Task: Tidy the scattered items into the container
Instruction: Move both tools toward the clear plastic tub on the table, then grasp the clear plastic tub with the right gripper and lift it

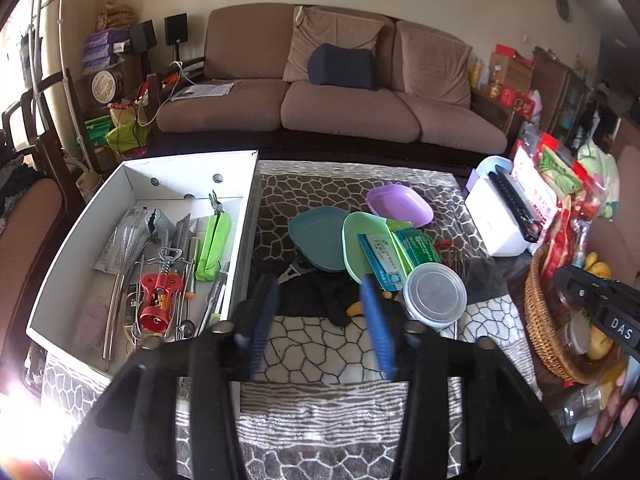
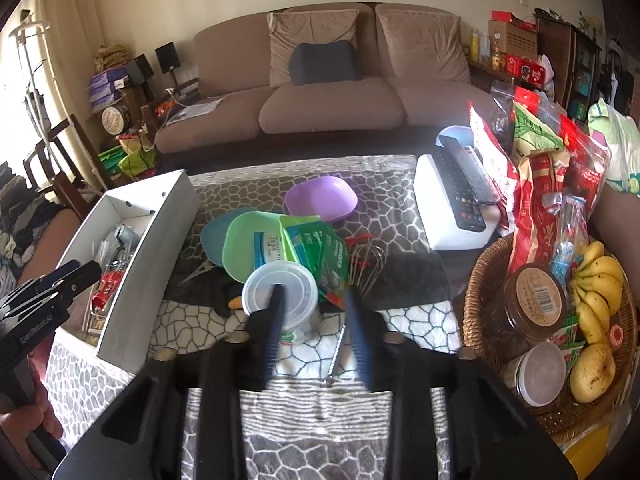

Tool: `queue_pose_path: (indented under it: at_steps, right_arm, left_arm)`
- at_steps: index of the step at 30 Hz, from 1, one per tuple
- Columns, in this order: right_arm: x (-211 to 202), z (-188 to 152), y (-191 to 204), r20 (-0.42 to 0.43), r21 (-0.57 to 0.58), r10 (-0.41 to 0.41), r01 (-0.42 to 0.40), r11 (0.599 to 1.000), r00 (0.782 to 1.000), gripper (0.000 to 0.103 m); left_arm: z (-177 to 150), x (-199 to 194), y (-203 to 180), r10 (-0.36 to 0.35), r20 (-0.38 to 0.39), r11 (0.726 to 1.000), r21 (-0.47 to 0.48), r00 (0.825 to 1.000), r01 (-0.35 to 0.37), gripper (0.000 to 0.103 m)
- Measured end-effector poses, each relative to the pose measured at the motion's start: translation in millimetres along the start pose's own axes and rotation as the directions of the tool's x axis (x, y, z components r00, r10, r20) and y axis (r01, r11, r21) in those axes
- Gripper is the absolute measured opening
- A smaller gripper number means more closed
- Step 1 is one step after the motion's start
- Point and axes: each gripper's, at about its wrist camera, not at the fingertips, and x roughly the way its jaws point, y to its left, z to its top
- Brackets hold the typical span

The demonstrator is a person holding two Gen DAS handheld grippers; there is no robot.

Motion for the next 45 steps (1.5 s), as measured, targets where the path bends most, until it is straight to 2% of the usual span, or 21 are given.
queue_pose_path:
  at_steps: [1, 2, 10, 11, 13, 14, 15, 16, 18, 19, 20, 21, 22, 23, 24, 25, 26, 28, 34, 41, 45]
  right_arm:
    - [0, 0, -3, 0.011, 0.007, -0.003, 0.003, 1.0, 1.0, 0.089]
    - [-1, 0, -6, 0.025, 0.011, 0.001, -0.001, 1.0, 1.0, 0.091]
    - [23, 0, -21, -0.004, 0.003, 0.006, -0.006, 1.0, 1.0, 0.092]
    - [27, -1, -23, -0.009, 0.006, 0.012, -0.012, 1.0, 1.0, 0.092]
    - [36, -6, -28, -0.016, 0.016, 0.05, -0.05, 0.999, 0.999, 0.089]
    - [41, -8, -29, -0.021, 0.017, 0.063, -0.063, 0.998, 0.998, 0.087]
    - [45, -10, -30, -0.025, 0.013, 0.068, -0.068, 0.998, 0.997, 0.072]
    - [50, -12, -30, -0.032, 0.007, 0.07, -0.07, 0.998, 0.997, 0.044]
    - [63, -17, -29, -0.057, -0.003, 0.079, -0.08, 0.997, 0.995, 0.011]
    - [70, -20, -27, -0.07, -0.008, 0.092, -0.092, 0.996, 0.993, 0.014]
    - [76, -23, -25, -0.081, -0.012, 0.108, -0.11, 0.994, 0.991, 0.014]
    - [82, -26, -23, -0.09, -0.016, 0.126, -0.128, 0.992, 0.988, 0.014]
    - [89, -29, -20, -0.099, -0.019, 0.141, -0.143, 0.99, 0.985, 0.024]
    - [93, -33, -17, -0.098, -0.022, 0.141, -0.144, 0.989, 0.985, 0.035]
    - [96, -36, -15, -0.088, -0.023, 0.139, -0.141, 0.99, 0.986, 0.063]
    - [99, -40, -13, -0.07, -0.018, 0.154, -0.156, 0.988, 0.986, 0.082]
    - [101, -43, -12, -0.052, -0.009, 0.182, -0.183, 0.983, 0.982, 0.085]
    - [109, -50, -10, -0.036, 0.003, 0.213, -0.213, 0.977, 0.976, 0.086]
    - [144, -69, 5, -0.066, -0.031, 0.218, -0.22, 0.975, 0.974, 0.086]
    - [170, -59, 34, -0.052, -0.128, 0.151, -0.157, 0.979, 0.987, 0.089]
    - [180, -52, 37, -0.037, -0.112, 0.124, -0.127, 0.985, 0.992, 0.09]
  left_arm:
    - [0, 1, 0, -0.001, 0.006, 1.0, -0.005, 1.0, 0.001, 0.092]
    - [-1, 2, 0, -0.006, 0.01, 1.0, -0.008, 1.0, 0.007, 0.094]
    - [-12, 40, -15, -0.029, -0.042, 0.998, 0.05, 0.999, 0.031, 0.094]
    - [-14, 45, -18, -0.037, -0.045, 0.997, 0.06, 0.998, 0.039, 0.09]
    - [-19, 56, -26, -0.044, -0.059, 0.995, 0.085, 0.997, 0.049, 0.061]
    - [-22, 63, -31, -0.044, -0.075, 0.994, 0.095, 0.996, 0.051, 0.034]
    - [-24, 70, -34, -0.049, -0.092, 0.993, 0.1, 0.995, 0.058, 0.022]
    - [-27, 76, -36, -0.059, -0.103, 0.992, 0.101, 0.993, 0.069, 0.021]
    - [-32, 83, -39, -0.078, -0.1, 0.991, 0.1, 0.992, 0.088, 0.021]
    - [-35, 86, -40, -0.088, -0.101, 0.99, 0.098, 0.991, 0.098, 0.021]
    - [-37, 90, -41, -0.096, -0.108, 0.99, 0.095, 0.99, 0.107, 0.022]
    - [-39, 94, -42, -0.105, -0.118, 0.989, 0.092, 0.988, 0.116, 0.039]
    - [-41, 97, -42, -0.115, -0.122, 0.988, 0.09, 0.986, 0.127, 0.054]
    - [-42, 98, -41, -0.118, -0.113, 0.987, 0.092, 0.987, 0.128, 0.088]
    - [-43, 97, -41, -0.112, -0.092, 0.987, 0.101, 0.989, 0.121, 0.1]
    - [-44, 95, -40, -0.112, -0.069, 0.987, 0.11, 0.991, 0.119, 0.1]
    - [-44, 95, -38, -0.113, -0.053, 0.986, 0.117, 0.992, 0.119, 0.1]
    - [-44, 97, -36, -0.115, -0.04, 0.986, 0.117, 0.993, 0.119, 0.1]
    - [-48, 104, -19, -0.154, -0.023, 0.987, 0.036, 0.988, 0.154, 0.1]
    - [-48, 119, -13, -0.103, -0.059, 0.994, 0.025, 0.993, 0.104, 0.1]
    - [-47, 124, -12, -0.104, -0.072, 0.994, 0.013, 0.992, 0.106, 0.1]
